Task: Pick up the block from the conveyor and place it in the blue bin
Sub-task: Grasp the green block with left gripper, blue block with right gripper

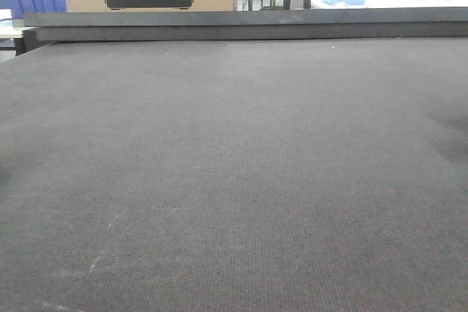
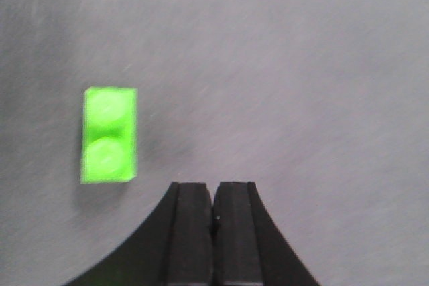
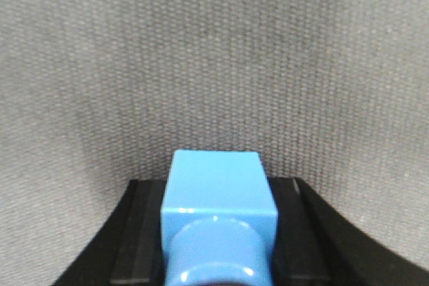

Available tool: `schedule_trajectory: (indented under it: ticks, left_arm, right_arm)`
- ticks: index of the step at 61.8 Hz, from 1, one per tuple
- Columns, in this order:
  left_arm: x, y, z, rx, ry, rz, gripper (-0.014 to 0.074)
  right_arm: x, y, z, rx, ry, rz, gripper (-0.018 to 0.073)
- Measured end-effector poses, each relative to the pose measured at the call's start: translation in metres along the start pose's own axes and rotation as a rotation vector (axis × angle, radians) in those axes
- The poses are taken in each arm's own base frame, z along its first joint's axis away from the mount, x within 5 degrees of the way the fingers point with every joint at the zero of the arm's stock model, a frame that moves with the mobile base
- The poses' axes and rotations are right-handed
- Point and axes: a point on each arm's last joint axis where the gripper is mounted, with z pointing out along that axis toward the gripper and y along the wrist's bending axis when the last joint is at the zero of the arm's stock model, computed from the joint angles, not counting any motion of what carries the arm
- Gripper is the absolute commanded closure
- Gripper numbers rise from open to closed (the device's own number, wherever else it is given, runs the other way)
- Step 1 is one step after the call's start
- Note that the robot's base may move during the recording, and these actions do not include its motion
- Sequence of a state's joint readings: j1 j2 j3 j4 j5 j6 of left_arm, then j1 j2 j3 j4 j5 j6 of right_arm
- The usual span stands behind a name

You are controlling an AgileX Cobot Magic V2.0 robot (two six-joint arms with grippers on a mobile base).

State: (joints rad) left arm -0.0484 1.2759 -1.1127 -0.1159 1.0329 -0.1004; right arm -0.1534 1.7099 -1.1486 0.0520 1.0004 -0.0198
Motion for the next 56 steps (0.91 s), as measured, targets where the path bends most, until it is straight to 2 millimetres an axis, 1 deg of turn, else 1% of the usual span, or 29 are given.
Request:
schedule_trajectory:
  ticks: [9, 13, 19, 29, 36, 40, 56]
  left_arm:
    - [-0.014, 0.005, 0.017, -0.067, 0.063, 0.029, 0.0703]
    - [-0.018, 0.006, 0.025, -0.079, 0.084, 0.033, 0.0670]
    - [-0.024, 0.009, 0.038, -0.115, 0.115, 0.051, 0.0548]
    - [-0.027, 0.017, 0.057, -0.192, 0.163, 0.055, 0.0304]
    - [-0.028, 0.019, 0.068, -0.215, 0.190, 0.054, 0.0200]
    - [-0.029, 0.020, 0.075, -0.220, 0.203, 0.055, 0.0179]
    - [-0.028, 0.024, 0.116, -0.224, 0.281, 0.056, 0.0185]
  right_arm:
    - [0.002, 0.000, -0.012, 0.001, -0.036, -0.002, 0.0720]
    - [0.003, 0.001, -0.015, 0.001, -0.047, -0.003, 0.0720]
    - [0.003, 0.001, -0.016, -0.004, -0.049, 0.001, 0.0720]
    - [0.003, 0.002, -0.016, -0.019, -0.049, 0.010, 0.0721]
    - [0.003, 0.002, -0.016, -0.021, -0.049, 0.011, 0.0721]
    - [0.003, 0.002, -0.016, -0.021, -0.050, 0.011, 0.0721]
    - [0.003, 0.002, -0.016, -0.022, -0.052, 0.012, 0.0721]
